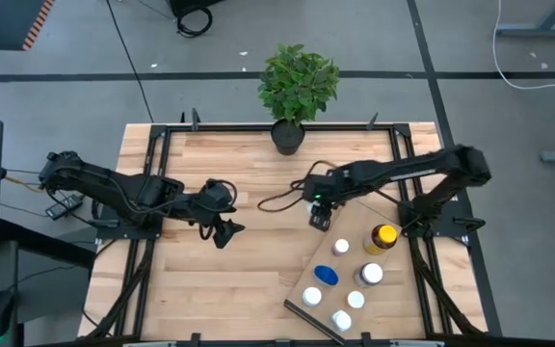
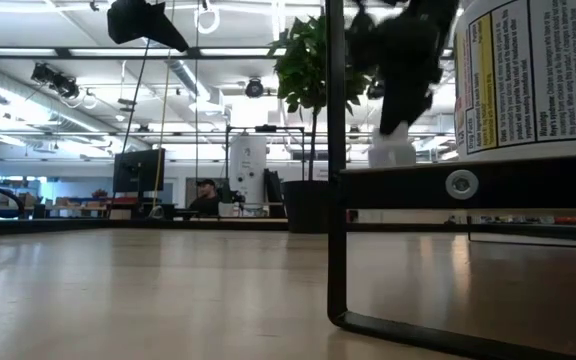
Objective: Pick and place medicine bottles onto shelf by color
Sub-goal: Put the white medicine bottle on the shelf
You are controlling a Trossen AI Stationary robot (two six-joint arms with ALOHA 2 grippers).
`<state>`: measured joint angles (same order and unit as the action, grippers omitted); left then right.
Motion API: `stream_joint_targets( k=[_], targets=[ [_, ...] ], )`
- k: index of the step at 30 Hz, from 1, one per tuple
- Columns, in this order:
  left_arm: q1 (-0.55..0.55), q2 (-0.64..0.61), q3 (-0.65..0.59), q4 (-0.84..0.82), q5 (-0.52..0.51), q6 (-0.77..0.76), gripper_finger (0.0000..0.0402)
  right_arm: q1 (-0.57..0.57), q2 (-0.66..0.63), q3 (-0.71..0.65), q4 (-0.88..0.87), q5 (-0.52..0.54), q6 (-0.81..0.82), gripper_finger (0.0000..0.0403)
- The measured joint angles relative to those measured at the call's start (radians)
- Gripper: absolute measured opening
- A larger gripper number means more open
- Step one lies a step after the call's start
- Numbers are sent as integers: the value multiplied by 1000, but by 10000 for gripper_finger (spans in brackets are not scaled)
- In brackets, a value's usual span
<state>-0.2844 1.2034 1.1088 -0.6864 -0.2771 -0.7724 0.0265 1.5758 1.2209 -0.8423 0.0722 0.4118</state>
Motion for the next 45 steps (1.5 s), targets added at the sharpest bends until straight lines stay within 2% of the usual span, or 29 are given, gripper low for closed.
stream_joint_targets(
  k=[7,19,27,36,45],
  targets=[
    [0,0,0,0,-1,47,313,66,-184,-9,-150,182,156,192],
    [2,0,0,2,-8,59,313,237,-388,-238,-188,197,411,193],
    [2,0,0,1,-8,41,313,317,-438,-349,-199,197,488,194],
    [2,0,0,2,-11,19,313,330,-464,-355,-184,249,492,204],
    [2,0,0,3,-78,36,313,330,-464,-355,-175,287,503,209]
  ],
)
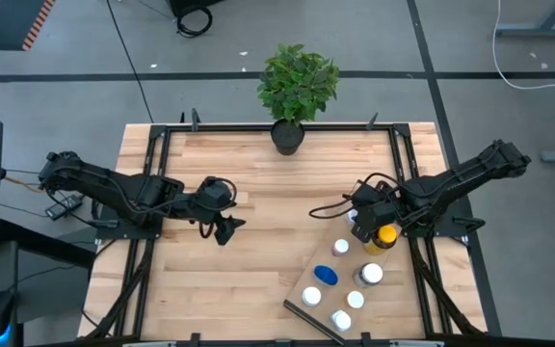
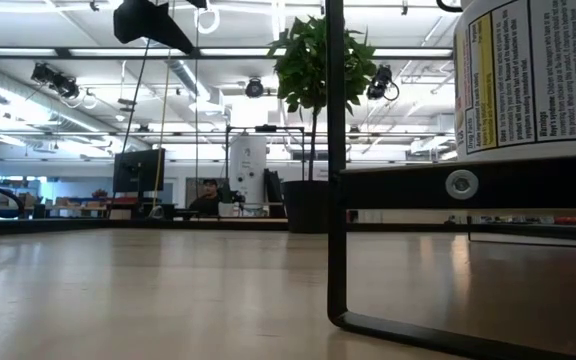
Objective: Pick and place medicine bottles onto shelf by color
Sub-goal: Put the white medicine bottle on the shelf
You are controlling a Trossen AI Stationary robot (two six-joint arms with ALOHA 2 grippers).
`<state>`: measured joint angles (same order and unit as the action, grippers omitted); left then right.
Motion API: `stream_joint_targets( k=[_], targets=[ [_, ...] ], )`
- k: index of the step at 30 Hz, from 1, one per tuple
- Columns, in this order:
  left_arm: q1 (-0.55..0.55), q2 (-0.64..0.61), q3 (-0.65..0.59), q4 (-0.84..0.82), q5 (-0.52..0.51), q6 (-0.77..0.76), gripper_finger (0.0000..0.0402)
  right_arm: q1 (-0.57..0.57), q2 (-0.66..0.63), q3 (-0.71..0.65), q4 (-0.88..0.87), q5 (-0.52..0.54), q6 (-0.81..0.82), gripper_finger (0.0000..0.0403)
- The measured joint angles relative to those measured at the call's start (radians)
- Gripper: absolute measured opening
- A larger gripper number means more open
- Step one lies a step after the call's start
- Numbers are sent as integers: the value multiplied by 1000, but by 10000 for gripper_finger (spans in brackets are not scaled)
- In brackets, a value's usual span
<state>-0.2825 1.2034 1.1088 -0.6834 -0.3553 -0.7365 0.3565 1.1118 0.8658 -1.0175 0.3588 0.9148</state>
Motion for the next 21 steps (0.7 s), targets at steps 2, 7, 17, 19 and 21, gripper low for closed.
stream_joint_targets(
  k=[2,7,17,19,21],
  targets=[
    [0,0,0,3,0,14,314,0,0,0,0,0,8,213],
    [0,0,0,16,0,15,314,0,0,0,0,0,17,228],
    [0,0,0,16,0,16,314,0,0,0,26,-12,17,234],
    [0,0,0,16,0,16,314,0,0,0,26,-21,17,234],
    [0,0,0,15,0,16,314,0,0,0,26,-37,18,234]
  ],
)
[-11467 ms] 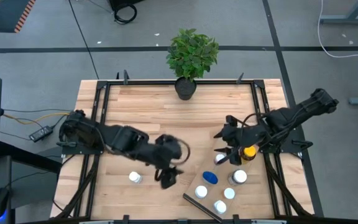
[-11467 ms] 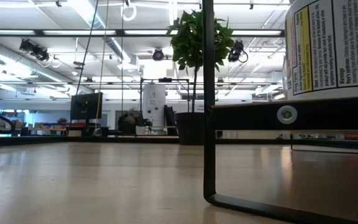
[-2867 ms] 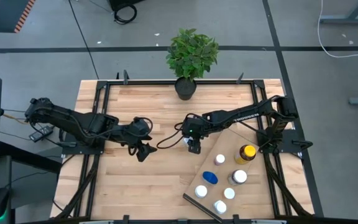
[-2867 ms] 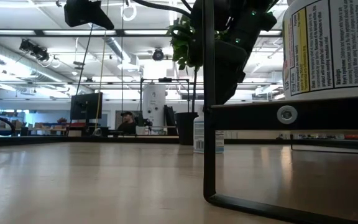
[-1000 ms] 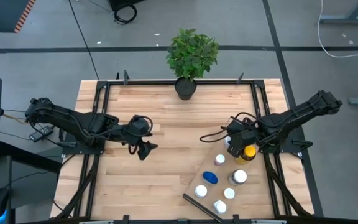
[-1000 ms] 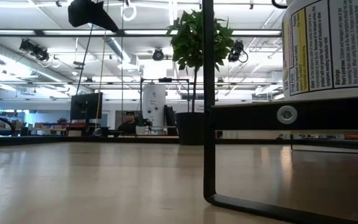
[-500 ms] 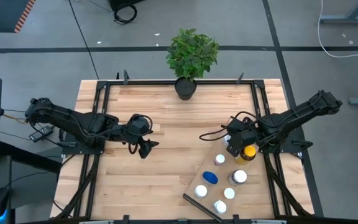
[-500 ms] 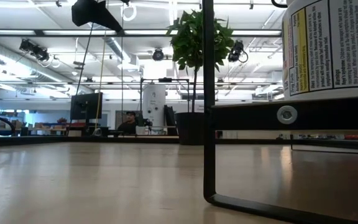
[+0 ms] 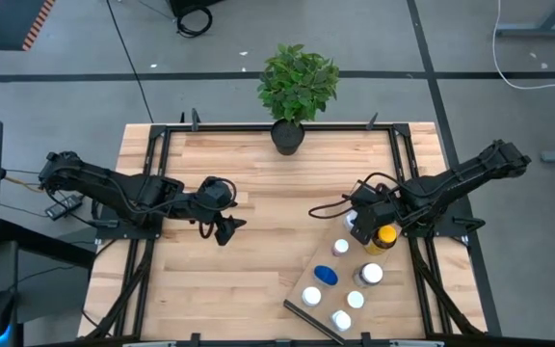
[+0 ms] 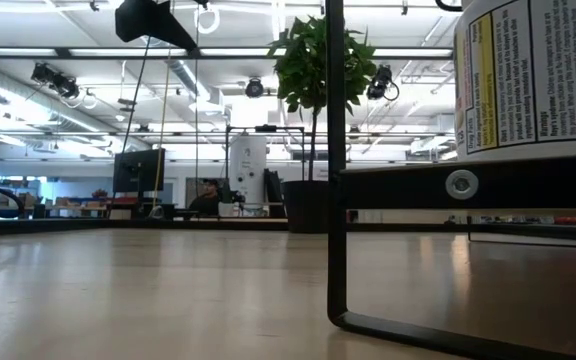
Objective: Pick and place medicine bottles onto shelf by color
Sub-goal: Put the white medicine bottle on the shelf, then return to Home Position
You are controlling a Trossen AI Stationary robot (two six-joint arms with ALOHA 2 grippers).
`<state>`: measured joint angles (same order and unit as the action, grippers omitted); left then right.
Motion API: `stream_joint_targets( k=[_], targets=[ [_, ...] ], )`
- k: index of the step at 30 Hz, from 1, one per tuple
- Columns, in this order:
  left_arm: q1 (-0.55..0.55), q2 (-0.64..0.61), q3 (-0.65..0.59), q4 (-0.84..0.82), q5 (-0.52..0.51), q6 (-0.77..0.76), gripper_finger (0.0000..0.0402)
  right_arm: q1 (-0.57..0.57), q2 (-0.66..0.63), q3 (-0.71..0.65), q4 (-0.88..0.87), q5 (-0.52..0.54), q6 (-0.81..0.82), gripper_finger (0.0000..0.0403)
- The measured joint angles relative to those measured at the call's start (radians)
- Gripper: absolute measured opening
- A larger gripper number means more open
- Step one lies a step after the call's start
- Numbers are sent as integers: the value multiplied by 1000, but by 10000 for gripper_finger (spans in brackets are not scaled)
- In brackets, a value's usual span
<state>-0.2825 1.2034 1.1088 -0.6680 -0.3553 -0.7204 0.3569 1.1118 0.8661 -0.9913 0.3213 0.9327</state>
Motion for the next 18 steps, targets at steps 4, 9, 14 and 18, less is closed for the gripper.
stream_joint_targets(
  k=[4,9,14,18],
  targets=[
    [0,0,0,-3,0,1,314,0,0,13,-5,-39,7,234],
    [25,0,0,-5,-9,-31,314,0,0,80,-20,-14,-2,235],
    [62,1,0,10,-3,-37,314,0,0,138,-79,37,-9,235],
    [89,0,0,14,35,-108,313,0,0,171,-129,33,-5,235]
  ],
)
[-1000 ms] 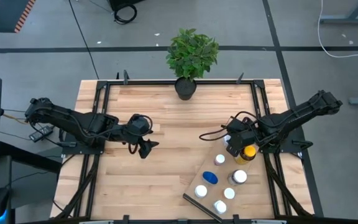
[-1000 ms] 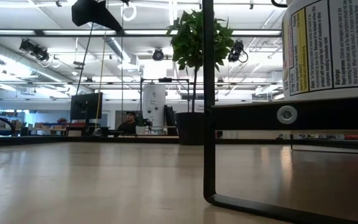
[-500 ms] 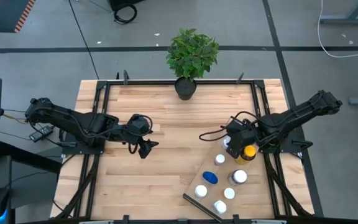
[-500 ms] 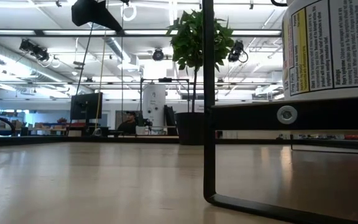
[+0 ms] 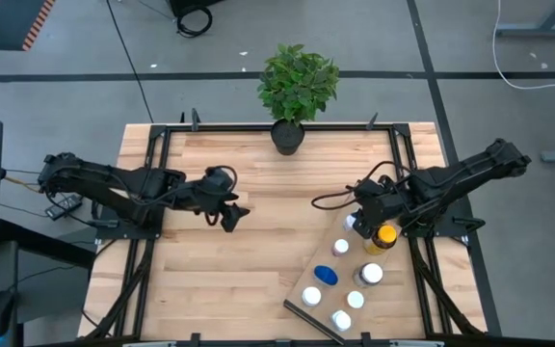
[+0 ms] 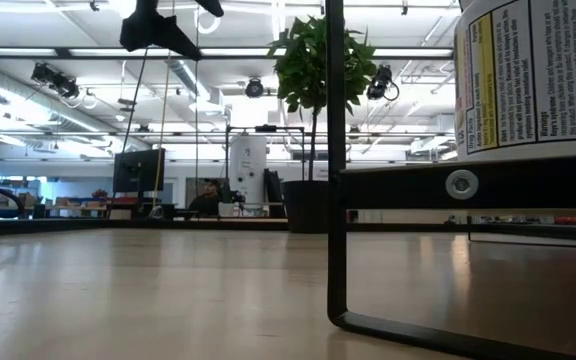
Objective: Pick and place medicine bottles onto shelf by color
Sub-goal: Return to Home Position
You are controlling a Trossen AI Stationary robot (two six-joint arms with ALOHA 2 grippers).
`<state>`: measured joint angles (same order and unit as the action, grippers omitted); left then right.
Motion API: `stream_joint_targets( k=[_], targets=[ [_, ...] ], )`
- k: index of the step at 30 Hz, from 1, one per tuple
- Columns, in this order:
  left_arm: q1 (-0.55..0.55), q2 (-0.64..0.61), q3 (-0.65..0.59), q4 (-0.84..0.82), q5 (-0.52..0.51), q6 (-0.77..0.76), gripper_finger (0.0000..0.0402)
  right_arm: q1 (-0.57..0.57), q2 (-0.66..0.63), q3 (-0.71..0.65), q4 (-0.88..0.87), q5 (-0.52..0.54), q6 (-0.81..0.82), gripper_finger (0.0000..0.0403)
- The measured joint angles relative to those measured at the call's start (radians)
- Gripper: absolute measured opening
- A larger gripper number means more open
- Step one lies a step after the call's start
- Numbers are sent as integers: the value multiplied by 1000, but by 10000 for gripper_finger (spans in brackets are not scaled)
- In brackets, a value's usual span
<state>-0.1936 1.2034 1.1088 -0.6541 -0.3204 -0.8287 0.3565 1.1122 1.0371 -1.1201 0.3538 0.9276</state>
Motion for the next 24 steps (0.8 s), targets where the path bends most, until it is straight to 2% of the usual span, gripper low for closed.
stream_joint_targets(
  k=[3,6,11,15,16,20,24],
  targets=[
    [7,0,0,45,10,8,303,0,0,29,-22,3,5,235],
    [6,-1,0,87,-3,29,266,0,-2,62,-23,6,9,231],
    [-5,-51,-19,116,-116,76,150,0,-57,108,-10,47,34,220],
    [-8,-154,-139,261,-111,116,31,0,-158,90,17,58,72,199],
    [-8,-191,-188,311,-106,115,16,-1,-183,84,17,64,85,192],
    [2,-335,-397,550,-44,107,13,-1,-288,57,20,90,122,154],
    [24,-460,-547,701,-16,72,5,-1,-372,53,19,159,142,115]
  ],
)
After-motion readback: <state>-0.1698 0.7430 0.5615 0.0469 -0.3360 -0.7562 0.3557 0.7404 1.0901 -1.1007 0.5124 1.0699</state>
